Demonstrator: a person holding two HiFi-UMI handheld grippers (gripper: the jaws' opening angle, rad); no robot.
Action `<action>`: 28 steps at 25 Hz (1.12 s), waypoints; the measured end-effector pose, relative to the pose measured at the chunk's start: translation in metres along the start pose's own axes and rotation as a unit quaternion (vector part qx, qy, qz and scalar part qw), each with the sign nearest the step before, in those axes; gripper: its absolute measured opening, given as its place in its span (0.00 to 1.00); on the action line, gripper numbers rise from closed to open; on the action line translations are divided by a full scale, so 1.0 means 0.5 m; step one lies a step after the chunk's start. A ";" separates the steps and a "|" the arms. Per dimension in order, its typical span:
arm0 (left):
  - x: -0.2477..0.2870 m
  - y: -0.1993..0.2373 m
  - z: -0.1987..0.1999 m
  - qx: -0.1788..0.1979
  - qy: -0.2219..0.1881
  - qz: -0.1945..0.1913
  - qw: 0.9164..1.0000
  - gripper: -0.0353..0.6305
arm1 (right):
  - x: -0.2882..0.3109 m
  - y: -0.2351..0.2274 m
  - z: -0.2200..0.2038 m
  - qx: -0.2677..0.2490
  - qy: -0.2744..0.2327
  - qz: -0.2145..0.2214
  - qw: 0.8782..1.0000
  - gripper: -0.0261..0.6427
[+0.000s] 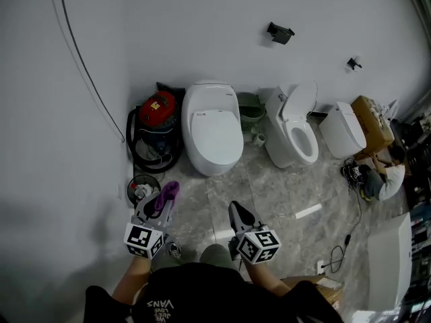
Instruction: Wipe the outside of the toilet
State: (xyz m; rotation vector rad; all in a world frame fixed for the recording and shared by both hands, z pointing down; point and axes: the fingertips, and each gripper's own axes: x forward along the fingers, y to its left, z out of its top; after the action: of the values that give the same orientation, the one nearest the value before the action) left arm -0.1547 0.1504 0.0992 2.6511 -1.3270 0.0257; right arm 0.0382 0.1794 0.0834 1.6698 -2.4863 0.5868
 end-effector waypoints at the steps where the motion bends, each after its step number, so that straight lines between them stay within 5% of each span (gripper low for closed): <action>1: 0.005 0.008 -0.004 -0.002 0.001 0.000 1.000 0.14 | 0.011 0.000 0.002 -0.001 0.001 0.001 1.000 0.04; 17: 0.232 0.079 -0.088 -0.022 0.020 0.034 0.999 0.14 | 0.225 -0.131 0.008 -0.012 0.038 0.076 0.996 0.04; 28: 0.439 0.176 -0.294 -0.050 0.050 0.044 0.997 0.14 | 0.440 -0.263 -0.120 0.042 0.071 0.118 0.990 0.04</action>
State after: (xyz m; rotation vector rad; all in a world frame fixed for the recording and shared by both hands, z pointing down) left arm -0.0833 -0.0509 0.2779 2.4734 -1.3755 0.0988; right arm 0.0615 -0.0340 0.2356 1.3146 -2.6051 0.8131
